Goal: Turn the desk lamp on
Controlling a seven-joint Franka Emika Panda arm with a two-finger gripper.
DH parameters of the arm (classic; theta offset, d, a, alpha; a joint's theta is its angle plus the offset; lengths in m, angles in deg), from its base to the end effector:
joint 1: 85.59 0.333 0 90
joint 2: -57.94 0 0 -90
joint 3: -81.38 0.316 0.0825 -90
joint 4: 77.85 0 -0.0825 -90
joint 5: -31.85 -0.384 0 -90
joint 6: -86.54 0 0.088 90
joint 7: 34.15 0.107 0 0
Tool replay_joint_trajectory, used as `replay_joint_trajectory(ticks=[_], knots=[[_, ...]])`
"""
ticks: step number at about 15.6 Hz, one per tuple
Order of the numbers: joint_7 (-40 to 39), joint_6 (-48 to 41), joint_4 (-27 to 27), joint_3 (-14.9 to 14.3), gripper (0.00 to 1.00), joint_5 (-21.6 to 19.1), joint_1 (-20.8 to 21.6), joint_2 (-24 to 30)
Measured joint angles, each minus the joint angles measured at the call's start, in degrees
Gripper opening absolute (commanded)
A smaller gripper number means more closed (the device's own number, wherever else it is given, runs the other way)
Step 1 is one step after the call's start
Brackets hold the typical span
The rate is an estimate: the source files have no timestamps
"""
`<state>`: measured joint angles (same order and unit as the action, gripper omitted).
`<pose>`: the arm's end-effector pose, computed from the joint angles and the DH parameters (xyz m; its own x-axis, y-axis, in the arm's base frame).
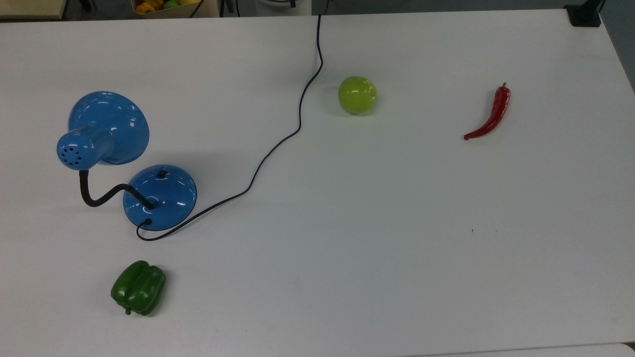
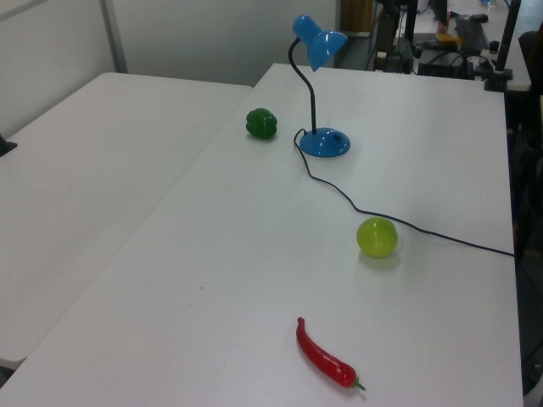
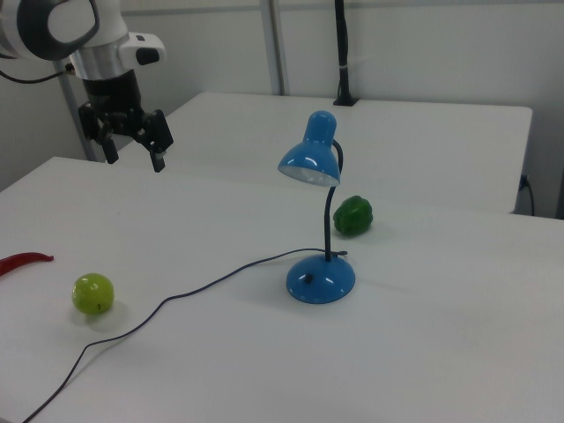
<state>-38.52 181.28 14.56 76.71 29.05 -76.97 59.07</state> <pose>0.5547 0.0427 0.6231 0.9880 0.1404 0.0638 0.1434 -0.9886 -0.0457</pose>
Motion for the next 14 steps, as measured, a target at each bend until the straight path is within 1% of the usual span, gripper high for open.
replay_joint_trajectory(ticks=[9,10,11,13,14], knots=[[-0.1,0.0,0.1,0.0,1.0,0.0,0.0,0.0],[-0.1,0.0,0.1,0.0,0.93,0.0,0.0,0.0],[-0.3,0.0,0.1,0.0,0.84,0.0,0.0,-0.1],[-1.0,0.0,0.2,0.0,0.57,0.0,0.0,-0.2],[-1.2,0.0,0.2,0.0,0.4,0.0,0.0,-0.3]])
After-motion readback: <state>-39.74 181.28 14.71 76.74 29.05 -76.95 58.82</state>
